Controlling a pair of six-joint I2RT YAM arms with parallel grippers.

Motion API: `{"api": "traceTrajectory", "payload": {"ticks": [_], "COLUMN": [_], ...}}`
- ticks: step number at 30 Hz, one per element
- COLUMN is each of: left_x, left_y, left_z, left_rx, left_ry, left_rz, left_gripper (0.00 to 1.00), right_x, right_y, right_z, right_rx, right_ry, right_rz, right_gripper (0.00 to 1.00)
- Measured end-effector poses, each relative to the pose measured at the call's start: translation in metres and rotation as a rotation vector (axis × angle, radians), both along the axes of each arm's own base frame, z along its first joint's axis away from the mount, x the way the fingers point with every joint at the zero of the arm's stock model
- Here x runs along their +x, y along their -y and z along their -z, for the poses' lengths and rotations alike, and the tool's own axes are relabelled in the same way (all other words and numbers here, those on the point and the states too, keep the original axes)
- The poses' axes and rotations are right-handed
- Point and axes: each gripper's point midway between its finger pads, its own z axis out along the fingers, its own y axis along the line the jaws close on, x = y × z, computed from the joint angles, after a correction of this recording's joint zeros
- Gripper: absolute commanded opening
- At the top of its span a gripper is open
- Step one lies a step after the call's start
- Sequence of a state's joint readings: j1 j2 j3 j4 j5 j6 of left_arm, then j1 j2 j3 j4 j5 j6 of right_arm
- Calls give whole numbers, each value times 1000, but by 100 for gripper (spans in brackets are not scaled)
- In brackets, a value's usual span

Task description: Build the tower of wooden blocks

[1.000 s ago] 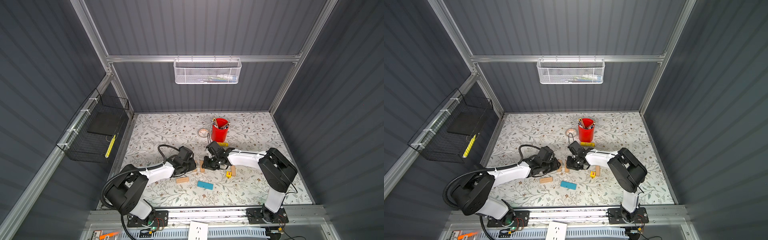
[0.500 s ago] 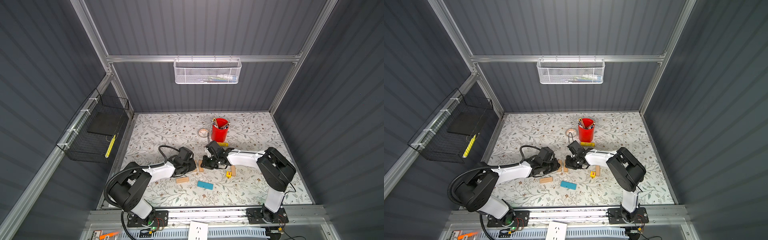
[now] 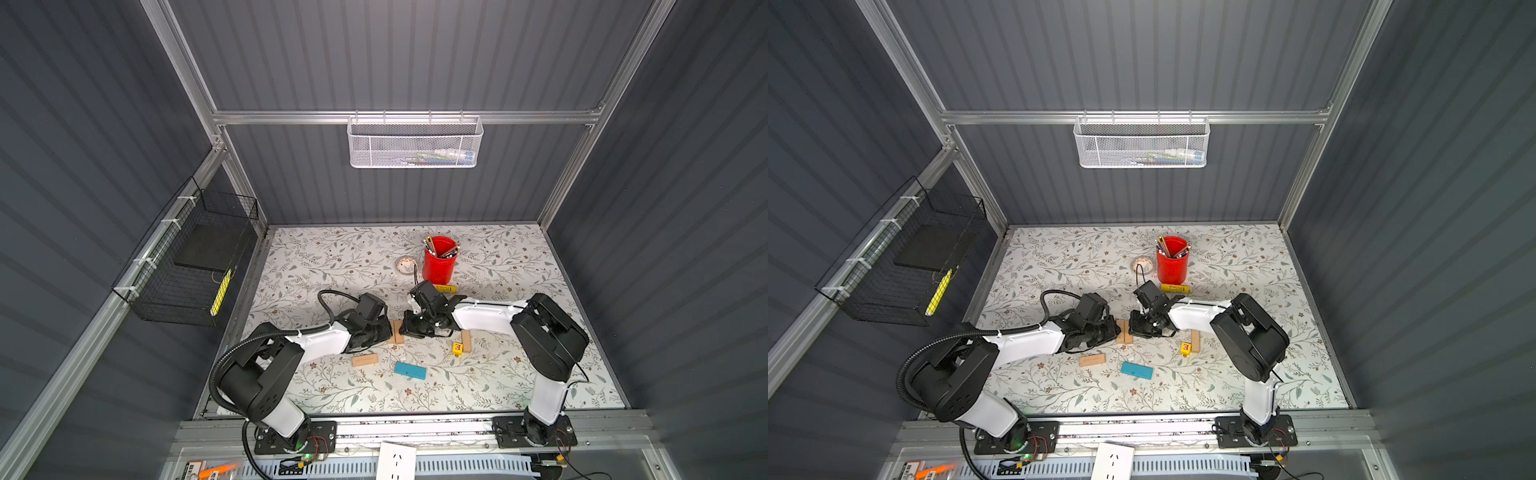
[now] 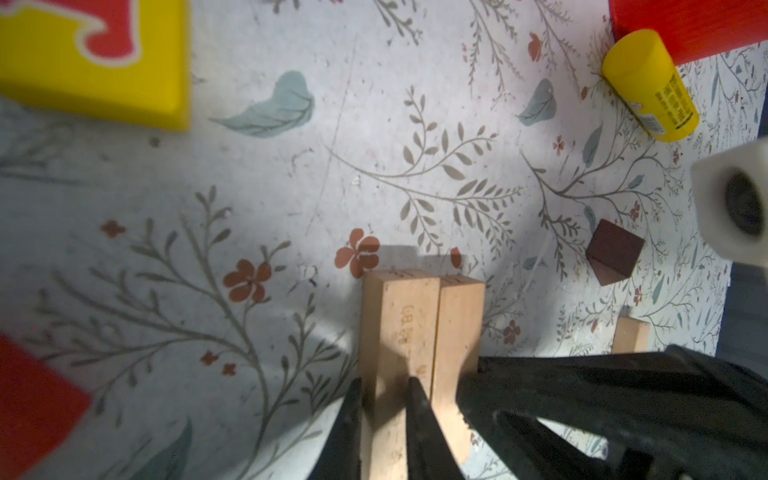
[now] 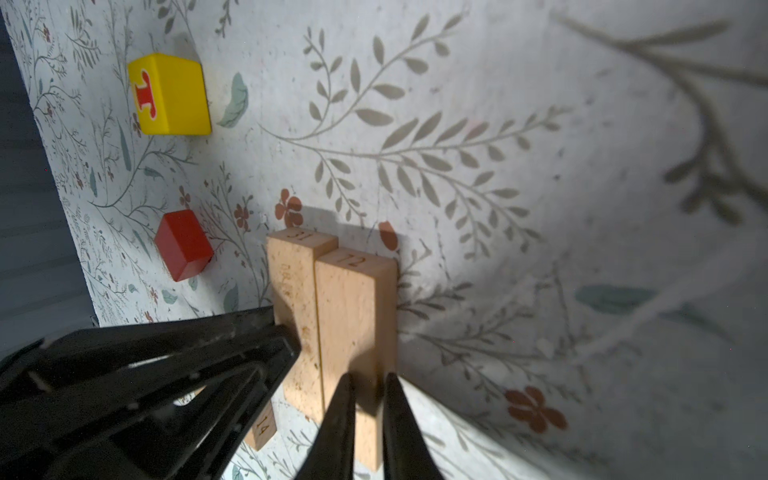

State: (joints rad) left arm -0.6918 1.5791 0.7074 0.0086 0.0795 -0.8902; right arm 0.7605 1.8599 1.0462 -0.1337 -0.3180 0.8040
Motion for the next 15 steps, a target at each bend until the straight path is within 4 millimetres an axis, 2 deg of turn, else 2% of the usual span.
{"api": "traceTrajectory", "payload": {"ticks": [15], "left_x": [1], "left_y": [0], "left_z": [0], "left_rx": [5], "left_ry": [3], "left_rz": [18], "left_gripper": [19], "right_x": [2], "right_y": [1], "right_z": [-1], "right_rx": [-9], "right_ry": [5], "right_rz": [2], "right_gripper": [12]}}
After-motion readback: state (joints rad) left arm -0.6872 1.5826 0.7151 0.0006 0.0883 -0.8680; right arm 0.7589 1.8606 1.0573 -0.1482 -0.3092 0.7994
